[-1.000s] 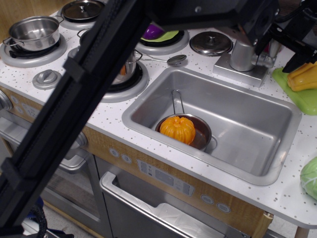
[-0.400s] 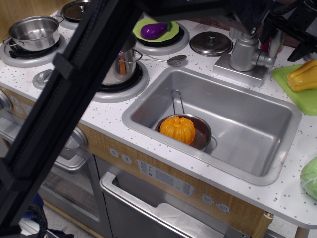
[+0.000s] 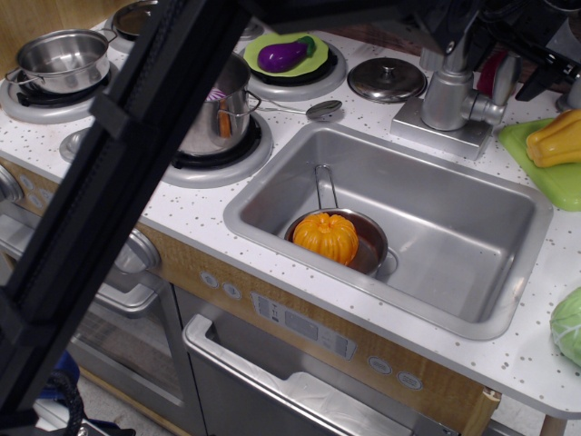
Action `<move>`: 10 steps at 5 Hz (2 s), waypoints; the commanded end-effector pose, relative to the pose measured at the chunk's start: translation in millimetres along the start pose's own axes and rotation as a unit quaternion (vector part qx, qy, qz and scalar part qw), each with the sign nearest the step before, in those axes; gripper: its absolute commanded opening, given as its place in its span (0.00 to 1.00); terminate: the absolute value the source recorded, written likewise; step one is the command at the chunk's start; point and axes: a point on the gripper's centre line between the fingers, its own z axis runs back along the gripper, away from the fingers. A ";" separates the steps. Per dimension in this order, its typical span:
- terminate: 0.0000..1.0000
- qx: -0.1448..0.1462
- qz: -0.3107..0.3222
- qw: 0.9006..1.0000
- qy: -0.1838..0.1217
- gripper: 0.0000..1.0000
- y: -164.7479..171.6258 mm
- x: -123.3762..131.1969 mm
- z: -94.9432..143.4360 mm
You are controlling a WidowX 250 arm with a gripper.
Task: Turn lever vertical to front
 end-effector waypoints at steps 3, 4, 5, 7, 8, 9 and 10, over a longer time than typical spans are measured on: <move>0.00 -0.022 0.065 0.998 -0.010 0.00 3.8 9.0 53.6; 0.00 -0.035 0.086 0.995 0.021 0.00 -5.0 -7.2 52.4; 0.00 -0.045 0.098 0.993 0.056 0.00 -8.7 -18.2 50.1; 0.00 -0.057 0.099 0.990 0.081 0.00 -9.7 -29.2 38.3; 0.00 -0.071 0.102 0.988 0.093 0.00 -13.7 -35.5 29.5; 0.00 -0.085 0.104 0.987 0.094 0.00 -17.9 -42.2 17.2; 0.00 -0.088 0.102 0.986 0.093 0.00 -17.4 -42.6 13.4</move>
